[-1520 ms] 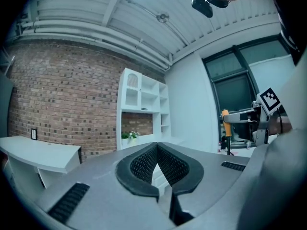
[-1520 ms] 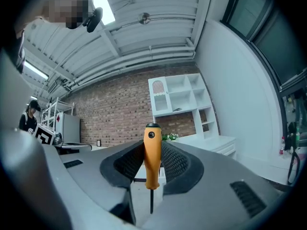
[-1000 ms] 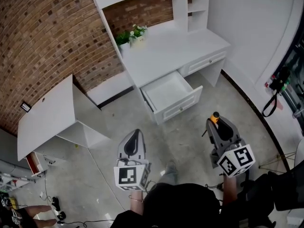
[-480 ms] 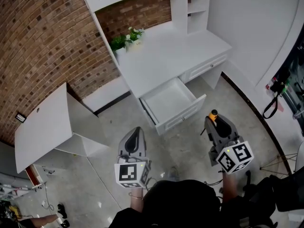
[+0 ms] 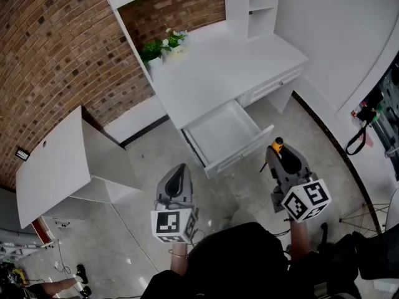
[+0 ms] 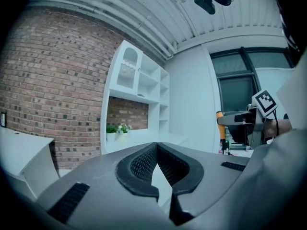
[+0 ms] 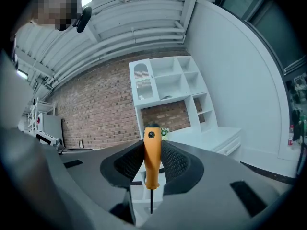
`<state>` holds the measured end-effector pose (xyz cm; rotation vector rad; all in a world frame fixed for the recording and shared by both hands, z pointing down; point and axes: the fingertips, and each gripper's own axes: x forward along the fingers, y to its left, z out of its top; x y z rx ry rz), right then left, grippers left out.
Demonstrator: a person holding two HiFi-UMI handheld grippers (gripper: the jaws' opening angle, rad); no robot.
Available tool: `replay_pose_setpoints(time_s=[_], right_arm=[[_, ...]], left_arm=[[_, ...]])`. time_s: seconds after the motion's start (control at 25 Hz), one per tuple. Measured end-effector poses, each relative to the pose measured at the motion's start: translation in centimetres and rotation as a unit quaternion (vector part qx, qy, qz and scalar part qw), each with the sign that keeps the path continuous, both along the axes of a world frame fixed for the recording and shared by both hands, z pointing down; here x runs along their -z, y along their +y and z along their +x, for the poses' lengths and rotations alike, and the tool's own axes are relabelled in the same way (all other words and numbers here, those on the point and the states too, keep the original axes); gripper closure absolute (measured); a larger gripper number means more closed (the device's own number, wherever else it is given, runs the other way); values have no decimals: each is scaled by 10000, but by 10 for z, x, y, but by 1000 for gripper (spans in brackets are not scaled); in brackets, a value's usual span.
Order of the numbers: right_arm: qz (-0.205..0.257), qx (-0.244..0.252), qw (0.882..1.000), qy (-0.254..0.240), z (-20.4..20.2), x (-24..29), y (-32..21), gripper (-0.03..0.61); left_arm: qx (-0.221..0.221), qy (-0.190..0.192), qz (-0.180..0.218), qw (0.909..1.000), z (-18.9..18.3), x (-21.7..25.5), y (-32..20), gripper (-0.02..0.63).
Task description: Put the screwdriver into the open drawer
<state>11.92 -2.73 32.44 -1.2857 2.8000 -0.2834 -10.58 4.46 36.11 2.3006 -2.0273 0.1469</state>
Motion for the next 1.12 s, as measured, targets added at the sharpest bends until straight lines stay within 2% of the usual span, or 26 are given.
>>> replay_pose_setpoints(time_s=[0.28,0.64,0.84,1.12], right_arm=[[-209,269,9994,68,-23,-11,-44,465],[-425,953,9943,211,-61,-28,-139,465],[-601,1366,9883,328,-79,-40,-179,465],[-873,1916,9759,573,-105,-69,-221,465]], left_arm=[[199,220,-300,9991,-11,-20,-31,606],[600,335,-619,9957,-23,-47,-108,604],[770,403,-867,9924,-19,-63,-141,606],[1175,517,-1114,9854,-32,-84,-170,606]])
